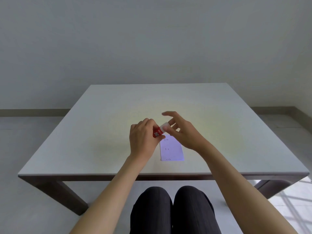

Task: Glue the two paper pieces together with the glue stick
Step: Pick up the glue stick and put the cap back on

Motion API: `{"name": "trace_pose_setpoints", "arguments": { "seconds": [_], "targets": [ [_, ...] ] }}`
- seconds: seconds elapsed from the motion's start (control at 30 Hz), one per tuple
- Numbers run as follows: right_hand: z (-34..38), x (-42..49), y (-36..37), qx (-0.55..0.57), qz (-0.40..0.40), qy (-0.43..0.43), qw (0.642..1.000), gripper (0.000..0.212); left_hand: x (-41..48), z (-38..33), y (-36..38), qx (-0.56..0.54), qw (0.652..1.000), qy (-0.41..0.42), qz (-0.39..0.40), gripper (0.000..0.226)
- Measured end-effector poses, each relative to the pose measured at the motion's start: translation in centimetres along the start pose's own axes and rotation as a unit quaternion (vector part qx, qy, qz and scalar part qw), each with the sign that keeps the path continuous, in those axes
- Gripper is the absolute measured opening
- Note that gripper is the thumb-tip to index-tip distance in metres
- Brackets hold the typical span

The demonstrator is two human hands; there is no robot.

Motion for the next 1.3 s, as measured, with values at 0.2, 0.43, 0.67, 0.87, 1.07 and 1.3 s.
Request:
{"name": "trace_pose_setpoints", "arguments": {
  "seconds": [0.2,0.43,0.67,0.87,1.07,1.3],
  "targets": [
    [-0.3,0.4,0.7,-0.181,-0.083,0.067,0.978,0.051,-0.4,0.2,0.6,0.011,1.000,0.005,0.016,0.037],
    [0.2,1.3,0.9,-0.185,-0.092,0.084,0.975,0.062,0.5,0.7,1.3,0.011,0.999,-0.005,0.029,0.042],
    [-0.9,-0.3,0.6,-0.096,-0.091,0.108,0.985,0.061,4.3,4.4,2.8,-0.078,0.976,-0.201,0.015,0.048],
    [-2.7,-1.5,0.3,-0.106,-0.082,0.132,0.982,0.043,5.0,6.7,5.0,-0.086,0.964,-0.250,0.009,0.048],
    [-3.6,-1.7,-0.1,-0.113,-0.098,0.149,0.977,0.036,4.2,7.2,6.0,-0.081,0.963,-0.258,0.005,0.048],
    [-4.5,-2.6,1.4,-0.126,-0.064,0.161,0.977,0.030,2.9,7.7,6.6,-0.071,0.955,-0.276,0.078,0.074]
  ]
}}
Point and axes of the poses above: each hand's wrist, its own x-axis towards the middle knuckle, its own y-axis out of the palm, z = x × y, the point moved 3 cm from there along x, towards the middle knuckle, and after that the axes turned 1 degree about -y, right-handed, at the moved point
